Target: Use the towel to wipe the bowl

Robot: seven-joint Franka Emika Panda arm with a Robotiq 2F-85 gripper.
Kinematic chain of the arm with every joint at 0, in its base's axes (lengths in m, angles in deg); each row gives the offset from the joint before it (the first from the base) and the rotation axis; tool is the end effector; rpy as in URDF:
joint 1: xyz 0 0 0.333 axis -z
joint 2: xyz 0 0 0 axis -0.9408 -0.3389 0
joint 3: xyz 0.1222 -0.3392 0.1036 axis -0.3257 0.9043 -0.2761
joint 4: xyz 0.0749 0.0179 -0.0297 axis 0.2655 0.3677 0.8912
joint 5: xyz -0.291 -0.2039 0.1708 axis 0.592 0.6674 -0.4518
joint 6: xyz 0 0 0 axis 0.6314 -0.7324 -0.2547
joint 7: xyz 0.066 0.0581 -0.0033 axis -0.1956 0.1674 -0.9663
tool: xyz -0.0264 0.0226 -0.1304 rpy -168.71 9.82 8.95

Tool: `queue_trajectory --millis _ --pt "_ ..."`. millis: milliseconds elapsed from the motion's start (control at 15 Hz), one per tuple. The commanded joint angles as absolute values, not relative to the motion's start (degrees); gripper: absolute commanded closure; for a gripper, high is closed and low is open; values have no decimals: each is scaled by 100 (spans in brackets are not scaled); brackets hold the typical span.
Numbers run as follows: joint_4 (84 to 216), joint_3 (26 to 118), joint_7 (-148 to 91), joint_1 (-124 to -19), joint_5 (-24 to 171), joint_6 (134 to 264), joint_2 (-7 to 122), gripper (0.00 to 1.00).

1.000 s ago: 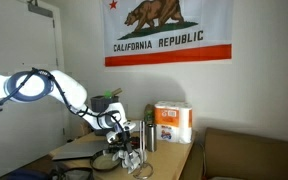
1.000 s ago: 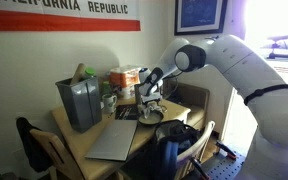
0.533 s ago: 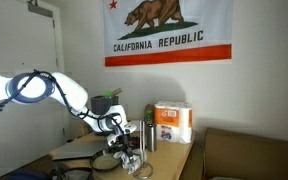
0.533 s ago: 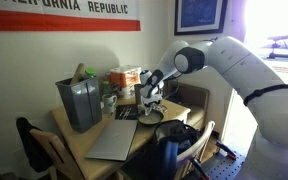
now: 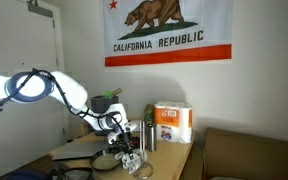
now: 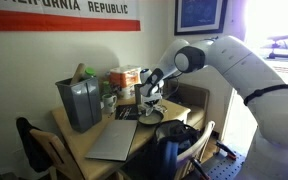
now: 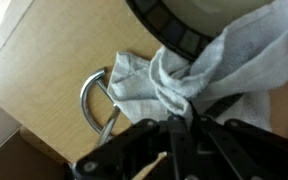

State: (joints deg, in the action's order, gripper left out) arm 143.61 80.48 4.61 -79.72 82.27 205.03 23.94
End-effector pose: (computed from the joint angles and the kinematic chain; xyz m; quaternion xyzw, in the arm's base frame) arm 0.7689 -0.0106 0.1753 0.9603 -0.2325 0.0874 0.1271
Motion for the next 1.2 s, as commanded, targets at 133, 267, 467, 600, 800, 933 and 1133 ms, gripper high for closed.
queue_trajectory --millis 133,267,467,600,800,933,1133 --pt "14934 8086 417 -8195 8213 20172 3437 92" --pt "15123 7946 230 -8222 8207 19934 3903 92" --pt "15443 7400 -443 -8054 7906 19539 4615 92" --pt "15745 7058 -939 -7993 7561 19278 5105 93" --pt "16153 6611 -1657 -7862 6937 18707 5717 92" --pt "16333 6464 -1990 -7819 6643 18121 5962 93" --pt "16605 6575 -1713 -7841 6905 17612 6067 92"
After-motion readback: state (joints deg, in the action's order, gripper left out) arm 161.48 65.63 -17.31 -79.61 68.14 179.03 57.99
